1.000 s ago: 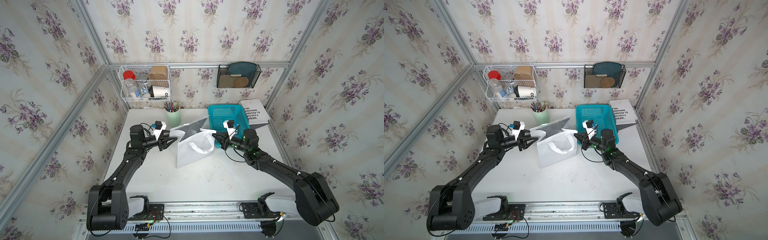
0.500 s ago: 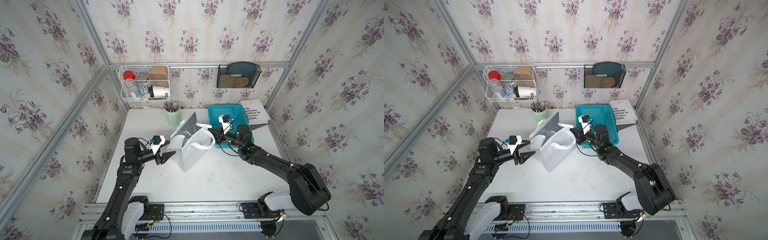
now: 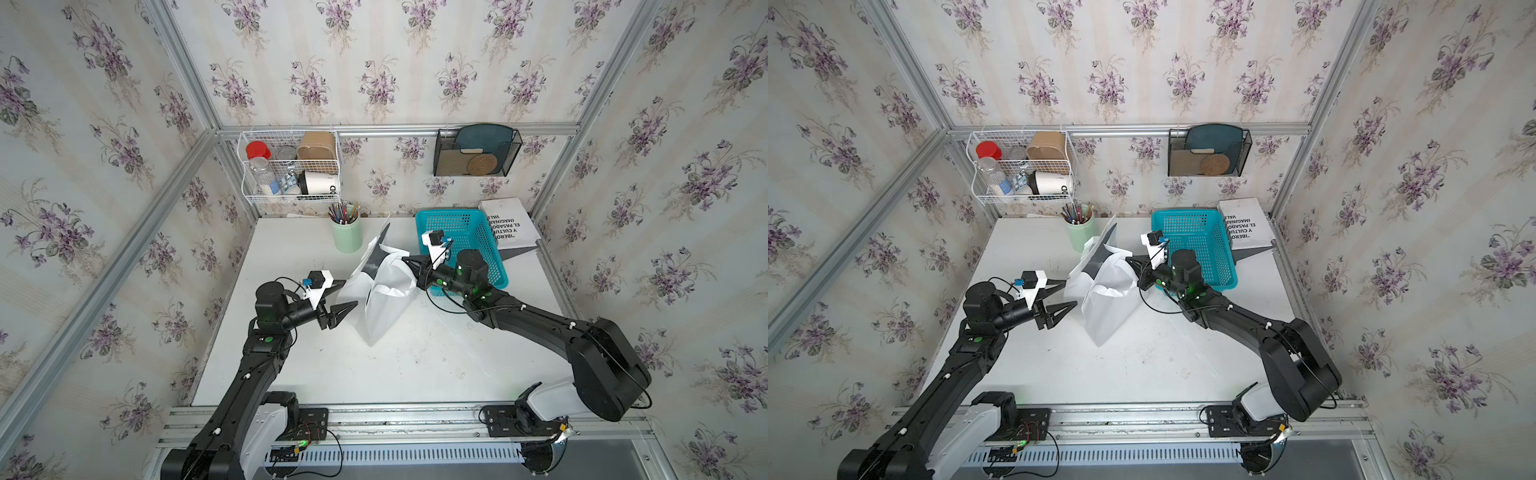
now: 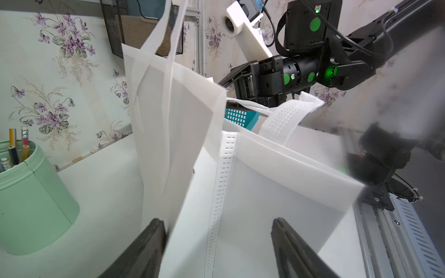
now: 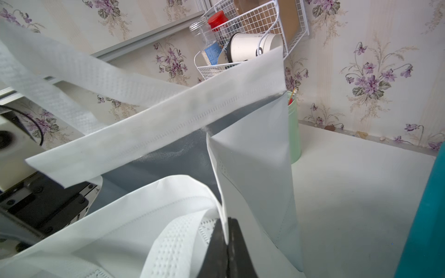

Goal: Place the ice pack in the delivery bag
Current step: Adjust the delivery bag at the center of the board, then close the delivery bag at the center of the board.

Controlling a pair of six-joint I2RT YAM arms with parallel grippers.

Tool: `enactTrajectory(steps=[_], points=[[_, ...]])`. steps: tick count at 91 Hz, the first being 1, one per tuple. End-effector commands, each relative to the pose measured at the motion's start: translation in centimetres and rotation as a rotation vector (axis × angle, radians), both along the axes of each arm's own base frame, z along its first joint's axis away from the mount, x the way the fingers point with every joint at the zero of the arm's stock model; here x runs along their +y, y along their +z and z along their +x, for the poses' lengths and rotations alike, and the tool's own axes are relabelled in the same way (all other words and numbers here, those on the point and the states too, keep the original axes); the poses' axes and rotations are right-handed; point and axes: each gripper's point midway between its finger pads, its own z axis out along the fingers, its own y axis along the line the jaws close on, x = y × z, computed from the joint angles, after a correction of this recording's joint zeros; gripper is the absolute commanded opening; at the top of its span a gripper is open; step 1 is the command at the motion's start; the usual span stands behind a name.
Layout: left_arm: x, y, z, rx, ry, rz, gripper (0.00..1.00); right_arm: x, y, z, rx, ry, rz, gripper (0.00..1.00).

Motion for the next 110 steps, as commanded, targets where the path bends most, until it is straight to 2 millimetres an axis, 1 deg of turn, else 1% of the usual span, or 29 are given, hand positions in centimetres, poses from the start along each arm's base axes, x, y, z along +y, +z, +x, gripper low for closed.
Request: enactTrajectory(steps=[1, 7, 13, 15, 19, 24, 26, 36, 38, 42, 46, 47, 51, 54, 56, 59, 66, 73, 78, 83, 87, 90, 91, 94, 95, 100, 102, 103, 110], points=[[0.1, -0.2, 0.0, -0.008, 0.017, 0.015, 0.74, 0.6, -0.3, 0.5, 0.038, -0.047, -0.003, 0.00], [0.9, -0.5, 1.1, -0.017, 0.100, 0.048, 0.72, 0.7, -0.5, 0.7, 0.047, -0.063, -0.010, 0.00], [2.2, -1.0, 2.8, -0.006, 0.227, 0.075, 0.63, 0.3, -0.6, 0.9, 0.043, -0.087, -0.031, 0.00], [2.4, -1.0, 3.2, -0.009, 0.248, 0.082, 0.58, 0.1, -0.7, 0.9, 0.039, -0.093, -0.043, 0.02], [2.7, -1.0, 3.7, -0.015, 0.271, 0.091, 0.42, -0.3, -0.7, 0.9, 0.015, -0.099, -0.071, 0.12], [2.8, -0.9, 4.2, -0.018, 0.281, 0.093, 0.14, -1.1, -0.6, 0.8, -0.012, -0.106, -0.097, 0.23], [2.7, -0.9, 4.3, -0.013, 0.278, 0.088, 0.09, -1.4, -0.3, 0.7, -0.026, -0.107, -0.103, 0.28], [2.2, -0.4, 4.4, -0.007, 0.238, 0.066, 0.06, -3.2, 0.5, 0.4, -0.098, -0.095, -0.172, 0.51], [2.1, -0.4, 4.4, -0.008, 0.230, 0.062, 0.04, -3.4, 0.8, 0.3, -0.119, -0.089, -0.188, 0.55], [2.0, -0.3, 4.4, -0.015, 0.222, 0.060, 0.02, -4.1, 0.9, 0.3, -0.139, -0.093, -0.234, 0.64], [2.0, -0.3, 4.3, -0.025, 0.213, 0.063, 0.00, -4.9, 1.8, 0.1, -0.185, -0.097, -0.269, 0.71], [2.0, -0.4, 4.3, -0.027, 0.213, 0.065, 0.00, -5.2, 1.7, 0.1, -0.189, -0.101, -0.283, 0.72], [1.9, -0.4, 4.3, -0.037, 0.205, 0.069, 0.00, -6.0, 2.4, -0.2, -0.224, -0.107, -0.309, 0.78], [1.8, -0.4, 4.3, -0.044, 0.199, 0.072, 0.00, -6.2, 2.6, -0.7, -0.244, -0.094, -0.327, 0.82], [1.8, -0.4, 4.3, -0.050, 0.194, 0.075, 0.00, -7.4, 3.0, -0.4, -0.258, -0.117, -0.340, 0.84], [1.8, -0.4, 4.3, -0.052, 0.191, 0.078, 0.00, -8.0, 3.4, -0.6, -0.277, -0.123, -0.354, 0.87], [1.8, -0.4, 4.4, -0.060, 0.186, 0.083, 0.00, -8.4, 3.9, -1.6, -0.322, -0.091, -0.400, 0.93], [1.8, -0.4, 4.4, -0.072, 0.177, 0.088, 0.00, -8.7, 5.6, -2.5, -0.387, -0.078, -0.414, 0.97], [1.6, -0.5, 4.2, -0.079, 0.160, 0.091, 0.00, -8.4, 7.5, -3.3, -0.465, -0.042, -0.403, 0.99], [1.5, -0.5, 4.1, -0.089, 0.144, 0.098, 0.00, -7.1, 9.2, -4.7, -0.544, 0.059, -0.370, 0.99], [1.5, -0.6, 4.0, -0.093, 0.139, 0.103, 0.00, -5.6, 10.3, -5.8, -0.587, 0.167, -0.342, 0.95], [1.5, -0.6, 4.0, -0.097, 0.135, 0.107, 0.00, -4.4, 10.8, -6.4, -0.589, 0.241, -0.333, 0.91], [1.5, -0.6, 4.0, -0.097, 0.135, 0.108, 0.00, -3.6, 10.7, -6.9, -0.586, 0.277, -0.335, 0.90], [1.5, -0.5, 4.0, -0.100, 0.135, 0.110, 0.00, -1.8, 10.9, -7.9, -0.585, 0.347, -0.349, 0.87], [1.5, -0.5, 4.0, -0.100, 0.134, 0.110, 0.00, -1.2, 10.6, -8.0, -0.579, 0.369, -0.363, 0.86], [1.4, -0.4, 4.0, -0.103, 0.132, 0.110, 0.00, 1.0, 9.8, -9.0, -0.599, 0.476, -0.429, 0.83], [1.4, -0.3, 4.0, -0.106, 0.131, 0.108, 0.00, 1.7, 8.8, -9.3, -0.585, 0.518, -0.457, 0.81], [1.4, -0.3, 4.0, -0.105, 0.130, 0.108, 0.00, 1.7, 8.8, -9.3, -0.585, 0.518, -0.457, 0.81], [1.3, -0.1, 4.0, -0.112, 0.124, 0.105, 0.00, 3.4, 7.3, -10.2, -0.572, 0.627, -0.504, 0.77]])
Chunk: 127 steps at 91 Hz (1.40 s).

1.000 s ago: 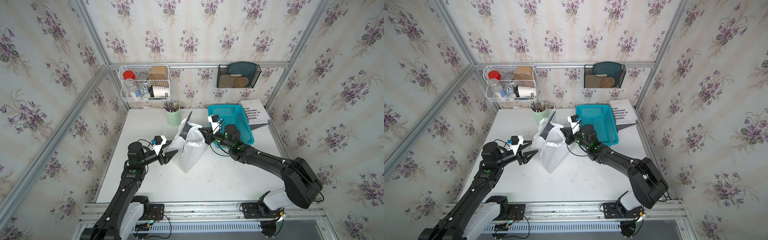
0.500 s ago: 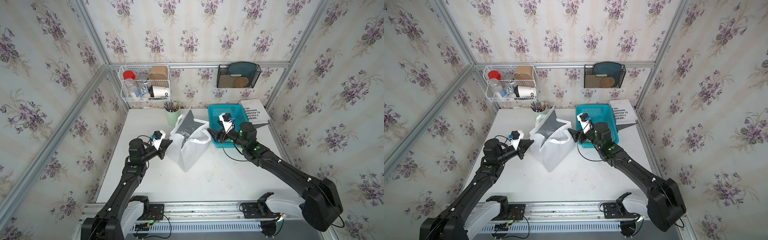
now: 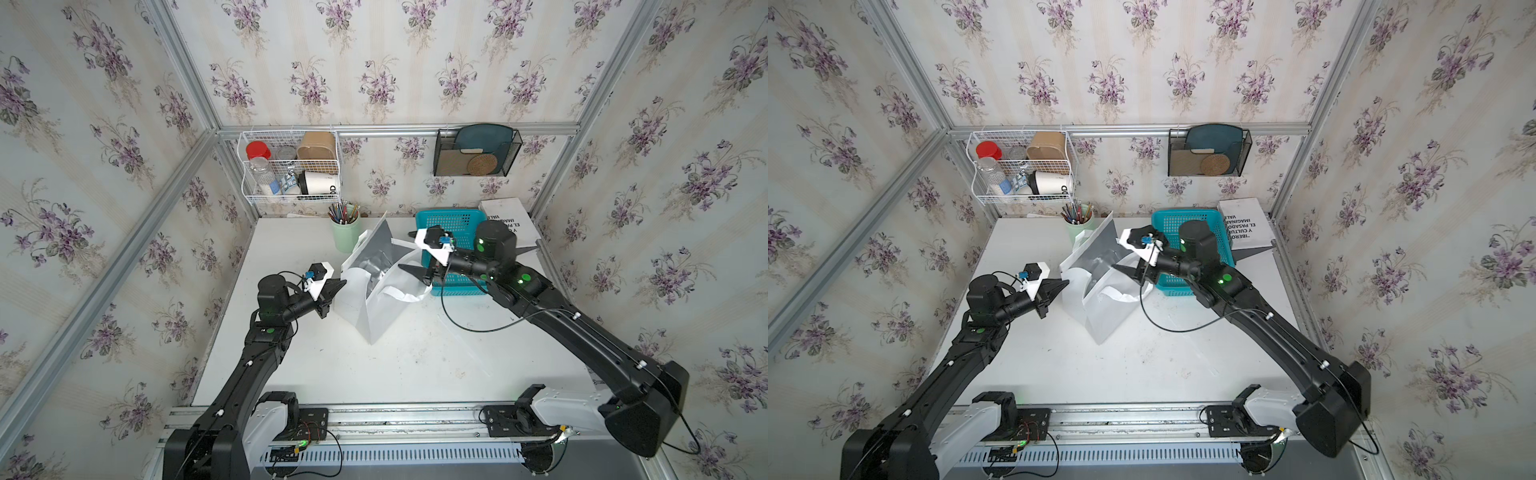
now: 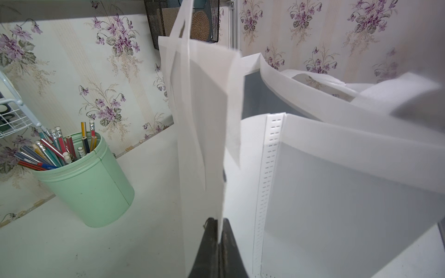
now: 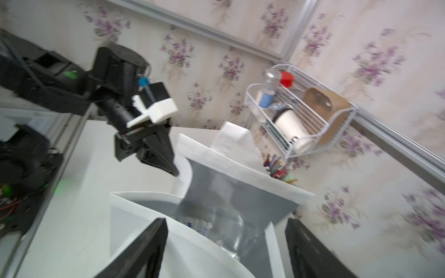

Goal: Place the ice pack in the delivery bag
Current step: Close the delivery bag at the center of the board.

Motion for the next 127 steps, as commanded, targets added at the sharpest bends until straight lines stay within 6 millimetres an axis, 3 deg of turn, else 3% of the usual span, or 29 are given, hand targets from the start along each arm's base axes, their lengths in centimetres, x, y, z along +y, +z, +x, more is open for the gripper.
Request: enactTrajectory(steps=[1, 24, 35, 42, 47, 54, 64, 74, 89, 100, 127], points=[[-0.2, 0.7, -0.2, -0.036, -0.031, 0.003, 0.00, 1.5, -4.6, -2.7, 0.047, 0.169, -0.195, 0.76], [-0.4, 0.7, -0.4, -0.038, -0.044, 0.009, 0.00, 3.7, -9.3, -5.1, 0.093, 0.261, -0.334, 0.71], [-0.4, 0.5, -0.4, -0.037, -0.047, 0.015, 0.00, 4.2, -11.4, -4.4, 0.096, 0.232, -0.410, 0.68], [-0.4, 0.5, -0.4, -0.038, -0.049, 0.017, 0.00, 4.1, -12.1, -3.5, 0.092, 0.203, -0.447, 0.62], [-0.4, 0.6, -0.4, -0.040, -0.053, 0.019, 0.00, 4.1, -12.4, -3.0, 0.077, 0.180, -0.460, 0.51], [-0.4, 0.8, -0.5, -0.041, -0.060, 0.019, 0.00, 4.1, -12.4, -2.3, 0.058, 0.153, -0.465, 0.40], [-0.4, 0.8, -0.5, -0.038, -0.068, 0.022, 0.00, 4.0, -12.1, -1.5, 0.033, 0.116, -0.466, 0.40], [-0.4, 0.9, -0.5, -0.039, -0.075, 0.022, 0.00, 4.0, -11.5, -2.0, 0.019, 0.143, -0.454, 0.37], [-0.7, 1.5, -0.3, -0.038, -0.098, 0.002, 0.00, 4.3, -11.0, -3.3, 0.050, 0.205, -0.429, 0.18], [-1.0, 1.9, -0.6, -0.037, -0.131, -0.019, 0.00, 5.0, -10.1, -3.1, 0.066, 0.194, -0.389, 0.00], [-1.3, 1.5, -1.7, -0.001, -0.166, -0.038, 0.00, 6.9, -8.1, -0.5, 0.113, 0.080, -0.280, 0.00]])
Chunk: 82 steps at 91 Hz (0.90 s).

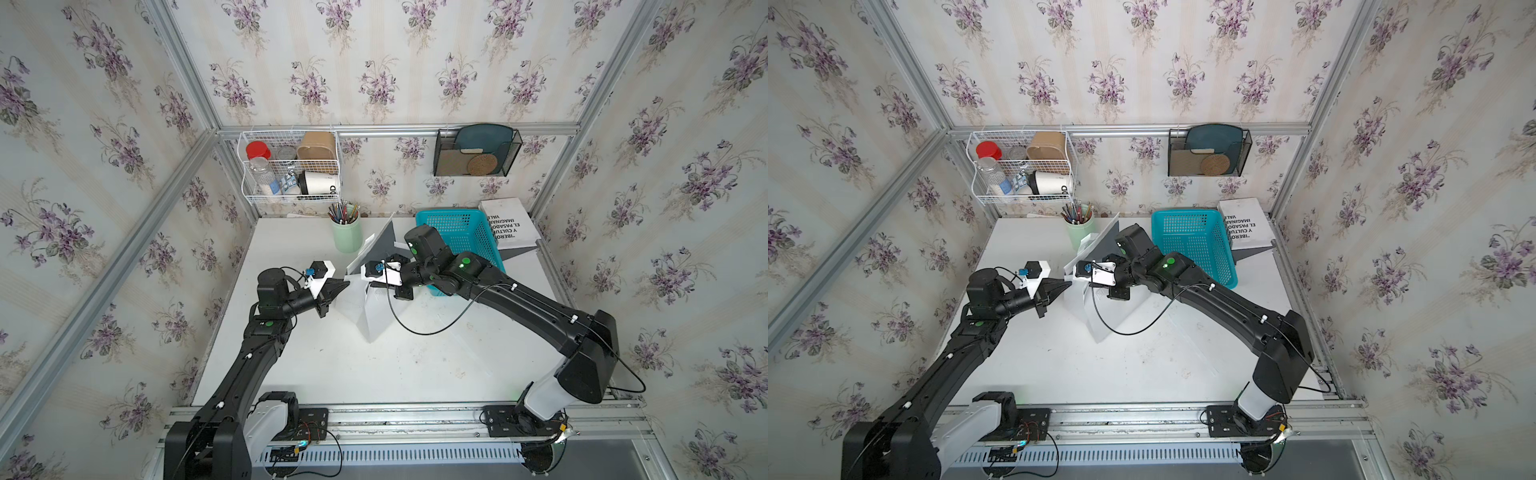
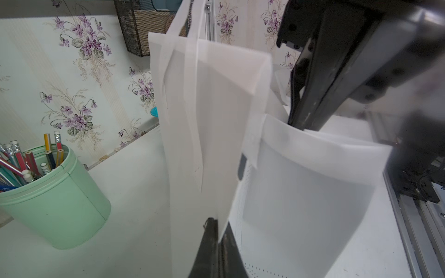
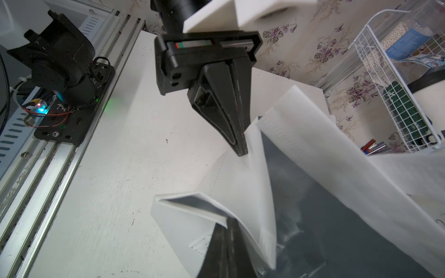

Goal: Place the ice pack in the delivery bag
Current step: Close the delivery bag at the center of the board.

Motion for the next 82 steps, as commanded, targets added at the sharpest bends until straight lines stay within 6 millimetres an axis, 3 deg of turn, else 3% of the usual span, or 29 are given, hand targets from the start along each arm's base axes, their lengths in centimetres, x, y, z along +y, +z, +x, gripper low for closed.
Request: enactTrajectory(steps=[1, 15, 27, 45, 51, 65, 82], points=[[-0.4, 0.7, -0.8, -0.022, -0.048, -0.021, 0.00, 1.0, 1.6, 1.0, 0.023, -0.062, 0.082, 0.00], [-0.9, 0.8, -1.5, 0.003, -0.100, -0.057, 0.00, 2.4, 1.9, 5.0, 0.047, -0.292, 0.135, 0.00], [-1.5, 0.6, -1.6, 0.012, -0.141, -0.090, 0.00, 3.2, 1.8, 6.2, 0.078, -0.360, 0.170, 0.00], [-0.9, -0.3, 0.2, 0.047, -0.047, -0.072, 0.06, 3.7, 0.5, 4.4, 0.118, -0.279, 0.173, 0.00], [-0.7, 0.3, 0.6, 0.041, -0.019, -0.087, 0.24, 3.5, 0.3, 3.7, 0.130, -0.256, 0.178, 0.00], [-0.7, 1.2, 0.2, 0.049, -0.025, -0.115, 0.46, 3.6, -0.2, 3.0, 0.137, -0.225, 0.175, 0.00], [-1.2, 1.8, -0.9, 0.134, -0.083, -0.160, 0.51, 3.9, -0.2, 3.2, 0.138, -0.226, 0.180, 0.00]])
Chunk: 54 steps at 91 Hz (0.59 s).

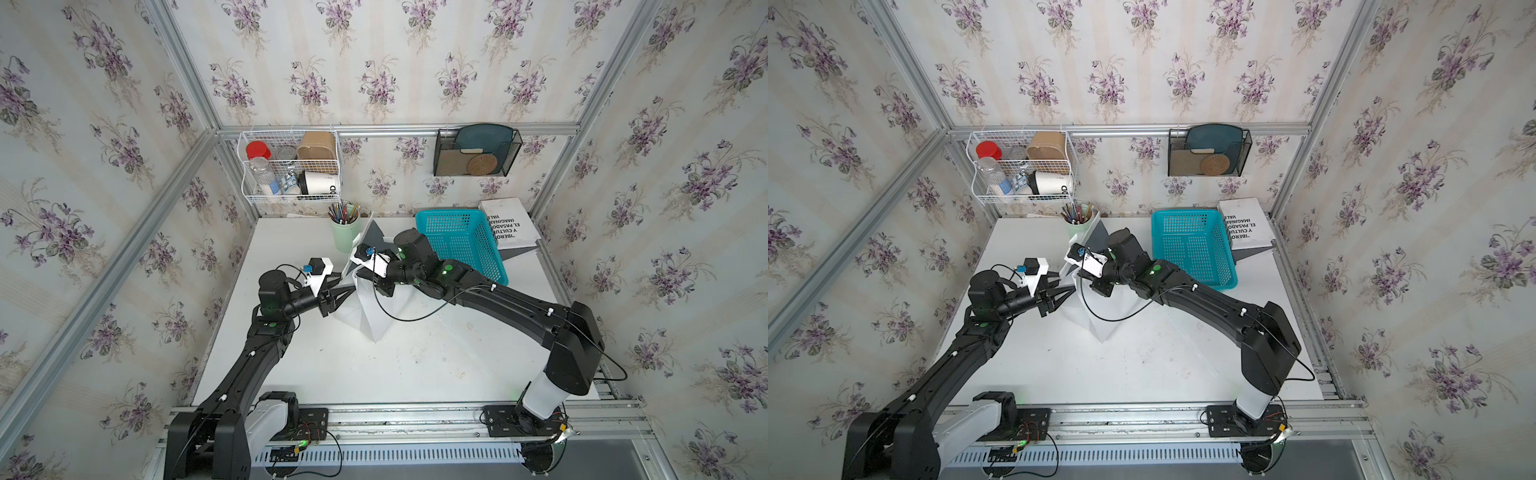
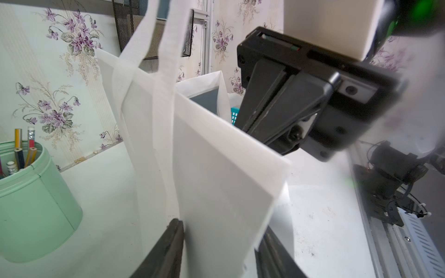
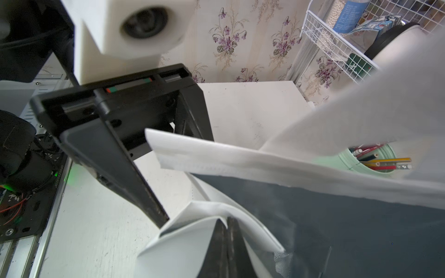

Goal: Place the ice pack in the delivery bag
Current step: Close the delivery bag at the center of the board.

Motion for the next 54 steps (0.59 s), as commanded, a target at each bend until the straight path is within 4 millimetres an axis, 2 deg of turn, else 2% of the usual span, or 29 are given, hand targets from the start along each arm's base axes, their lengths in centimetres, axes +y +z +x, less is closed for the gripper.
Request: enactTrajectory(steps=[1, 9, 17, 29, 34, 38, 54], points=[[-0.4, 1.3, -0.8, 0.032, -0.052, -0.042, 0.51, 0.5, 0.5, 0.0, 0.002, 0.007, 0.029, 0.00], [-0.4, 1.1, -1.7, 0.062, -0.067, -0.040, 0.54, 0.6, 0.3, 0.4, 0.004, -0.009, 0.023, 0.00], [-0.2, 0.8, -2.6, 0.073, -0.054, -0.016, 0.63, 0.7, 0.3, 0.7, 0.006, -0.022, 0.023, 0.00], [0.2, 0.5, -3.1, 0.080, -0.017, 0.005, 0.67, 1.0, 0.3, 0.5, 0.019, -0.010, 0.033, 0.00], [0.4, 0.3, -2.9, 0.087, 0.010, 0.010, 0.69, 1.1, 0.5, 0.3, 0.020, -0.001, 0.039, 0.00], [0.5, 0.1, -2.7, 0.087, 0.035, 0.010, 0.74, 1.1, 0.6, 0.2, 0.021, 0.004, 0.045, 0.00], [0.9, -0.6, -1.2, 0.068, 0.178, 0.017, 0.76, 1.6, 1.0, -1.3, 0.034, 0.068, 0.075, 0.00]])
